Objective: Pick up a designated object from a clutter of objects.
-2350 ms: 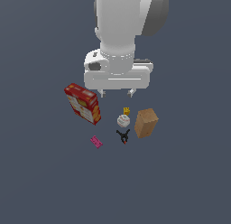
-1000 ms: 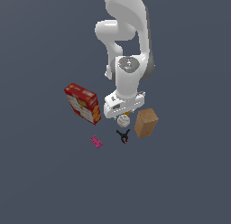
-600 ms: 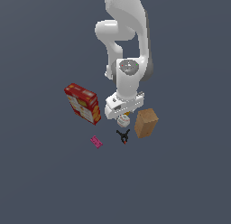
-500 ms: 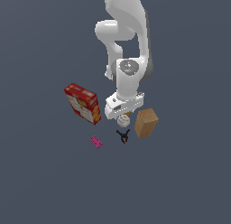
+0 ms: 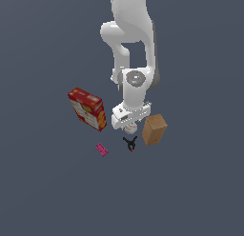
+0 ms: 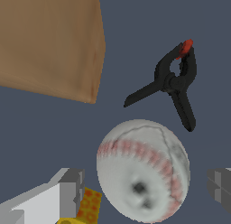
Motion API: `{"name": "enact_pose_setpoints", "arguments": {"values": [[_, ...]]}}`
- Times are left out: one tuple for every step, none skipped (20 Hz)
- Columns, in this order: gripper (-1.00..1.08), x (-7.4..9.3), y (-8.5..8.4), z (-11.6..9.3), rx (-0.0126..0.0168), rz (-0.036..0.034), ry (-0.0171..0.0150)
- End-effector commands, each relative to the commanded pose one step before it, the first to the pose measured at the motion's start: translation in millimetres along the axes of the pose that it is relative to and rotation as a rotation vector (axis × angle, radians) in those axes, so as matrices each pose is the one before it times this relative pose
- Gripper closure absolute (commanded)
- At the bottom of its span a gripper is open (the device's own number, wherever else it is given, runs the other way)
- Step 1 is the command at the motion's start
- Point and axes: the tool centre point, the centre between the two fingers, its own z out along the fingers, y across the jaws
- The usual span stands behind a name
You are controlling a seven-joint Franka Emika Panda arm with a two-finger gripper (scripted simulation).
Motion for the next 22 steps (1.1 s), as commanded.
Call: {"name": "enact_pose_setpoints", "arguments": {"values": [[-0.92,-0.23,0.02,10.50,-0.00006,-0.00042,0.00025],[-0.92,0.11,-0.21,2.90,-0.00013,-0.00066,0.00015],[-0.92,0.02,0.09,2.43,0.00000,0.00000,0.00000],[-0.92,0.03,0.08,1.87,0.00000,0.00000,0.00000],[-0.92,0.03,0.06,1.33,0.00000,0.00000,0.00000],[-0.92,0.02,0.04,0.80,0.00000,0.00000,0.00000],[-0.92,0.01,0.01,0.26,0.00000,0.00000,0.00000],[1.08,0.00,0.00,0.00,0.00000,0.00000,0.00000],[1.08,0.00,0.00,0.00,0.00000,0.00000,0.00000],[1.08,0.00,0.00,0.00,0.00000,0.00000,0.00000],[1.08,0.00,0.00,0.00,0.00000,0.00000,0.00000],[1.08,0.00,0.00,0.00,0.00000,0.00000,0.00000],[1.08,0.00,0.00,0.00,0.00000,0.00000,0.00000],[1.08,0.00,0.00,0.00,0.00000,0.00000,0.00000],[1.08,0.00,0.00,0.00,0.00000,0.00000,0.00000],[1.08,0.00,0.00,0.00,0.00000,0.00000,0.00000],[1.08,0.00,0.00,0.00,0.00000,0.00000,0.00000],[1.08,0.01,0.60,-1.17,-0.00104,0.00092,0.00119],[1.08,-0.02,0.14,-0.25,0.00000,0.00000,0.00000],[1.08,-0.07,0.41,-0.74,0.00000,0.00000,0.00000],[1.08,-0.11,0.68,-1.24,0.00000,0.00000,0.00000],[1.08,-0.16,0.95,-1.74,0.00000,0.00000,0.00000]]}}
